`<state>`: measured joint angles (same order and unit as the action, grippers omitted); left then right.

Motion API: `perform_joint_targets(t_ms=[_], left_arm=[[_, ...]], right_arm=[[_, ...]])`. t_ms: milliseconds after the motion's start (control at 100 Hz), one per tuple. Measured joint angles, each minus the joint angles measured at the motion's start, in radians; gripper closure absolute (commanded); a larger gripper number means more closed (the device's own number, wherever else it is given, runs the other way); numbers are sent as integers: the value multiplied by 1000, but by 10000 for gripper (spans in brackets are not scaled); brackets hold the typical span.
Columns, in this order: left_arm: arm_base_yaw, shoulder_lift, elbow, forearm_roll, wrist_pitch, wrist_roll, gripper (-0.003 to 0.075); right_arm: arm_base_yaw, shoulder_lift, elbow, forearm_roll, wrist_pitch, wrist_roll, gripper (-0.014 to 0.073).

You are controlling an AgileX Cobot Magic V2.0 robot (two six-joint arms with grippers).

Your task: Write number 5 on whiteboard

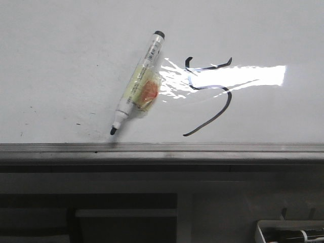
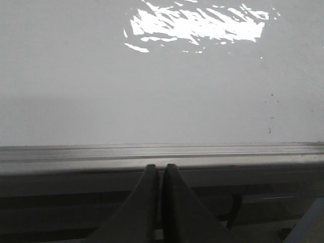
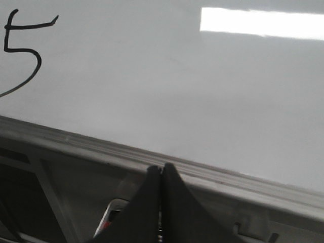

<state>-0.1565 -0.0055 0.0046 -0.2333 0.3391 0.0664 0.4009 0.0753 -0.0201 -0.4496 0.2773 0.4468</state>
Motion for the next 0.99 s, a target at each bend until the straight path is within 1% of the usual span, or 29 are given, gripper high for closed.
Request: perform_joint_targets(t_ms=[50,90,150,220,300,370,530,990], left_arm=[[0,0,0,0,0,0,741],[0,0,0,0,0,0,741],[0,0,0,0,0,0,741],[0,0,0,0,0,0,741],[0,0,0,0,0,0,741],[0,0,0,0,0,0,741],[0,0,0,-2,1,0,741],[0,0,0,-2,1,0,741]], right_arm=[[-65,0,33,68,-57,-61,655],[-97,0,37,109,-63,-107,655],[-134,-3,37,134,-63,-153,655],[-155,-9,37,152,-40,-177,655],[-162,-28,37,159,21,-185,655],[-162,-53,37,159,46,-188,655],[-162,-85,35,159,54,-192,655],[-162,-85,35,159,54,-194,655]])
